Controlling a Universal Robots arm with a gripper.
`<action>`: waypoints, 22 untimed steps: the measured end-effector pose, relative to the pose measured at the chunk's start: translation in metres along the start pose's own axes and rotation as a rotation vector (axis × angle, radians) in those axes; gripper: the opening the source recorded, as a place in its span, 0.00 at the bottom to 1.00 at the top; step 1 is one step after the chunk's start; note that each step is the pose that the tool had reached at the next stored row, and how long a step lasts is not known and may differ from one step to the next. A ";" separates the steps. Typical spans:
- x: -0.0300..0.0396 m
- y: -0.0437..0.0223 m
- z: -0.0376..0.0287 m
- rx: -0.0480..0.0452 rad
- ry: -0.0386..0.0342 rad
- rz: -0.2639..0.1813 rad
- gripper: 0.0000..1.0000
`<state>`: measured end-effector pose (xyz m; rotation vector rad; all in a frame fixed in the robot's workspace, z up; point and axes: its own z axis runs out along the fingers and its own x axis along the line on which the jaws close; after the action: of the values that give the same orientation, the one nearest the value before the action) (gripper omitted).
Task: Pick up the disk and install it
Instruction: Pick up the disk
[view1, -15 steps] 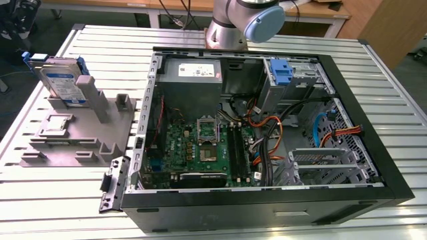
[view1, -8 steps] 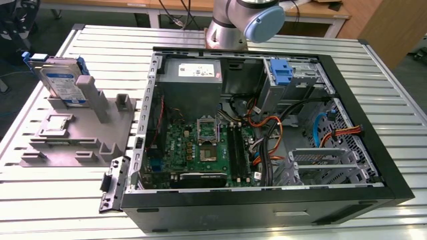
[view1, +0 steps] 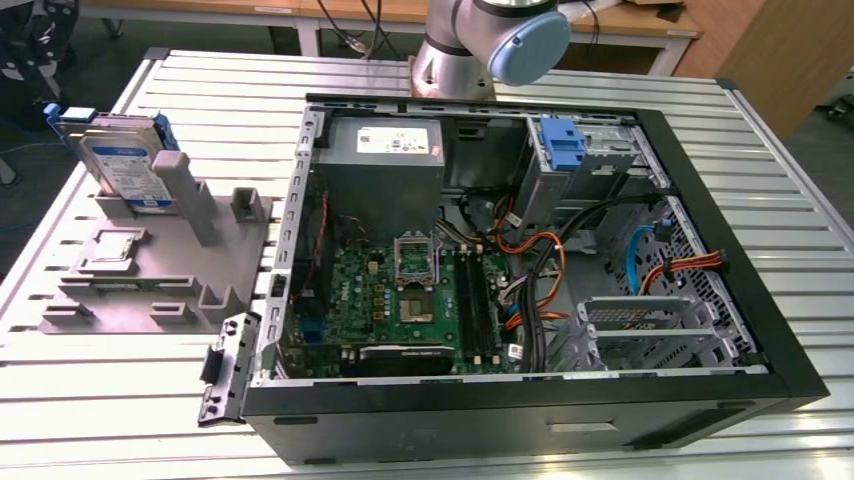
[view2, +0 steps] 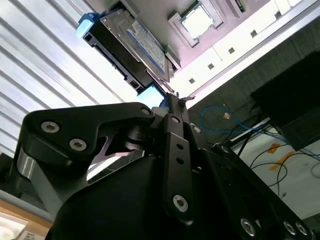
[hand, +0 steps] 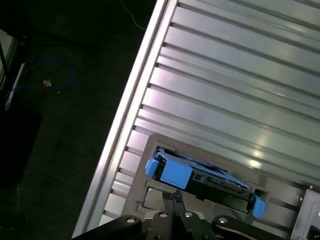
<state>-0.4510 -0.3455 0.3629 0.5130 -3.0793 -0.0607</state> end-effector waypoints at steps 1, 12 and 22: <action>0.0000 0.0000 0.0000 0.0001 0.0005 -0.011 0.10; 0.0000 0.0000 0.0000 0.0018 0.0059 -0.142 0.10; 0.0000 0.0000 0.0000 0.0018 0.0060 -0.144 0.10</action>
<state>-0.4510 -0.3455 0.3629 0.7321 -3.0319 -0.0583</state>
